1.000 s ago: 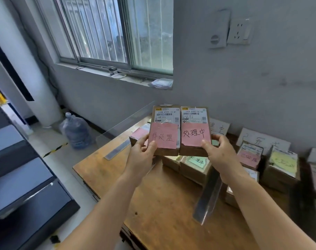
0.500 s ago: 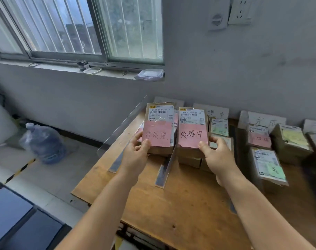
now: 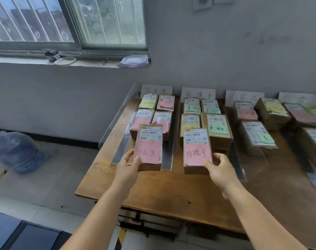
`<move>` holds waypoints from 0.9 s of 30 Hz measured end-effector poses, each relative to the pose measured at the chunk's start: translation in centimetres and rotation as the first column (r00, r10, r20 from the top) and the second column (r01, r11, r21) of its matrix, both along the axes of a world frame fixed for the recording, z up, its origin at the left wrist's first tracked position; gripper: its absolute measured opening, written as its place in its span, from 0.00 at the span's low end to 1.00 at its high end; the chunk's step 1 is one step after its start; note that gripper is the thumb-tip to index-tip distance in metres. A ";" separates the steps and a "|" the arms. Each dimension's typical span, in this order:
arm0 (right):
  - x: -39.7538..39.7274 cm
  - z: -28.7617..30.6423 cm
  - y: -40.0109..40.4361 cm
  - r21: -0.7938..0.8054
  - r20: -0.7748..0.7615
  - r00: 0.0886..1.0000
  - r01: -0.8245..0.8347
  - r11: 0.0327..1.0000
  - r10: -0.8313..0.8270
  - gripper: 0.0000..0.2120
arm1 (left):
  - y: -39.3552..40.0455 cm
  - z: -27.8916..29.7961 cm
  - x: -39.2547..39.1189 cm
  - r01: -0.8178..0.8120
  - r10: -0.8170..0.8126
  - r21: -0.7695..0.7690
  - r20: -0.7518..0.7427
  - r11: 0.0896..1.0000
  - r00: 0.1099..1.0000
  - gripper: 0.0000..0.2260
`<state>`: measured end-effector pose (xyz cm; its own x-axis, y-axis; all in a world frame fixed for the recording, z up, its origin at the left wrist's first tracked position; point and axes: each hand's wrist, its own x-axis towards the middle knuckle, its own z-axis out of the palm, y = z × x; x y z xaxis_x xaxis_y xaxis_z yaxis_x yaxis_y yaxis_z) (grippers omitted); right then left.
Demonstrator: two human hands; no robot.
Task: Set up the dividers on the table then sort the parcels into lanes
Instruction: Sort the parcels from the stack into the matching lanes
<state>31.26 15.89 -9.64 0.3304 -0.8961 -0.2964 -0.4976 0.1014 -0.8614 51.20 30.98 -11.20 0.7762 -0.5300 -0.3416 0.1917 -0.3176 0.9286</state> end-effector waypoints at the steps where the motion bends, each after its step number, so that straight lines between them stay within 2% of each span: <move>1: 0.0 -0.4 0.2 0.011 -0.019 1.000 0.003 1.000 -0.003 0.23 | 0.2 -0.4 0.0 0.001 -0.001 0.019 -0.006 1.000 1.000 0.16; 10: 2.2 -3.3 0.4 0.084 -0.122 0.992 0.025 0.996 -0.014 0.23 | 0.8 -3.4 1.8 -0.038 0.025 0.204 0.065 0.978 0.998 0.19; 15: 3.0 -4.2 0.0 0.023 -0.217 0.975 -0.037 0.999 0.041 0.25 | 0.2 -4.1 2.7 -0.018 -0.018 0.258 0.134 0.966 0.991 0.20; 17: 3.0 -4.4 0.0 -0.055 -0.255 0.963 -0.104 0.993 0.087 0.26 | 0.2 -4.3 3.0 -0.003 -0.075 0.306 0.242 0.952 0.967 0.20; 19: 2.9 -4.5 0.1 -0.208 -0.299 0.945 -0.200 0.958 0.132 0.29 | 0.4 -4.1 3.1 0.013 -0.213 0.411 0.445 0.912 0.870 0.21; 21: 3.0 -4.7 0.1 -0.309 -0.443 0.875 -0.352 0.884 0.194 0.33 | 0.3 -3.4 2.8 0.052 -0.396 0.527 0.567 0.848 0.722 0.23; 24: 3.5 -4.8 0.0 -0.329 -0.607 0.749 -0.540 0.775 0.264 0.32 | -0.1 -2.6 2.3 0.154 -0.668 0.699 0.560 0.699 0.490 0.23; 25: 3.7 -4.7 0.1 -0.327 -0.628 0.728 -0.567 0.756 0.275 0.31 | -0.2 -2.6 2.2 0.162 -0.708 0.726 0.555 0.669 0.437 0.22; 27: 4.0 -4.6 0.2 -0.332 -0.636 0.716 -0.590 0.736 0.287 0.29 | -0.3 -2.5 2.3 0.144 -0.715 0.732 0.570 0.666 0.405 0.20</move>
